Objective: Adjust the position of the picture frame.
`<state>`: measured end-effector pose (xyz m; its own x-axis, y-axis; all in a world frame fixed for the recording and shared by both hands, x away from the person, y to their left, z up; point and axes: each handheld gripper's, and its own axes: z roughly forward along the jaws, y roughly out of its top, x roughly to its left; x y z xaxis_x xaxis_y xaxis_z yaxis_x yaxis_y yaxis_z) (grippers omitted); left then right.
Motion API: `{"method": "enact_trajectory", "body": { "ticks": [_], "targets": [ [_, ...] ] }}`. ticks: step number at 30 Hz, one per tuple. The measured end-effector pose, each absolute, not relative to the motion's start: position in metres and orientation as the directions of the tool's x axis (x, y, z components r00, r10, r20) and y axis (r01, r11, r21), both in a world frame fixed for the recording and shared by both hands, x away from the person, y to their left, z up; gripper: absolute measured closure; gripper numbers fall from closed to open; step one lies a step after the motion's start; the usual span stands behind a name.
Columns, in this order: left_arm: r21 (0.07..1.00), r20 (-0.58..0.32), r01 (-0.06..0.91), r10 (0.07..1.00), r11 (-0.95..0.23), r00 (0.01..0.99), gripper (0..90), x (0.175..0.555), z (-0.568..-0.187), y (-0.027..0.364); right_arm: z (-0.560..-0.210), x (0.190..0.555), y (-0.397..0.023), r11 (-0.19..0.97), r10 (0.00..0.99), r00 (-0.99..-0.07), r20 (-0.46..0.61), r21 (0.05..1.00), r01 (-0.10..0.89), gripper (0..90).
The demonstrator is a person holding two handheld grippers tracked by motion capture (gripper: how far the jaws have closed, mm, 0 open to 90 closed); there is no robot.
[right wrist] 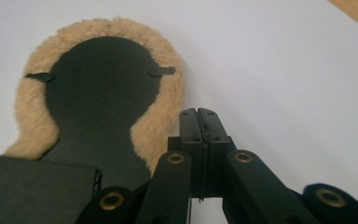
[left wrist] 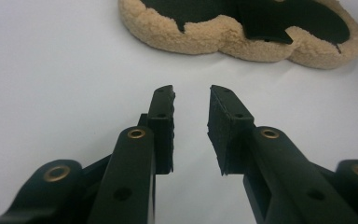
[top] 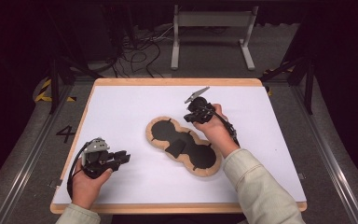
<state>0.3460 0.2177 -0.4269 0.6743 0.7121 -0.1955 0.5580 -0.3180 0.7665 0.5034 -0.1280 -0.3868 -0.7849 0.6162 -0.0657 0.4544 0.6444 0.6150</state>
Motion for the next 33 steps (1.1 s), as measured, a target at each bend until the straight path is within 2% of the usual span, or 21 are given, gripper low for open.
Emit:
{"method": "enact_trajectory", "body": {
  "ticks": [10,20,24,26,33],
  "targets": [
    [0.767,-0.206,0.567,0.722,-0.299,0.661,71.2,0.346,-0.429,0.223,-0.409,0.53,-0.111,0.628,0.666,-0.743,-0.065,0.585,0.512,90.0],
    [0.764,-0.222,0.578,0.723,-0.289,0.654,71.1,0.347,-0.429,0.226,-0.432,0.539,-0.091,0.65,0.656,-0.754,-0.039,0.537,0.538,90.0],
    [0.767,-0.218,0.574,0.727,-0.285,0.651,71.0,0.349,-0.43,0.227,-0.433,0.538,-0.09,0.659,0.611,-0.792,0.016,0.544,0.52,90.0],
    [0.764,-0.222,0.579,0.726,-0.285,0.651,70.9,0.349,-0.43,0.226,-0.431,0.532,-0.085,0.694,0.562,-0.827,0.014,0.536,0.48,90.0],
    [0.759,-0.22,0.585,0.733,-0.286,0.644,70.8,0.352,-0.431,0.229,-0.432,0.514,-0.063,0.731,0.483,-0.875,0.042,0.53,0.429,90.0]
  ]
}}
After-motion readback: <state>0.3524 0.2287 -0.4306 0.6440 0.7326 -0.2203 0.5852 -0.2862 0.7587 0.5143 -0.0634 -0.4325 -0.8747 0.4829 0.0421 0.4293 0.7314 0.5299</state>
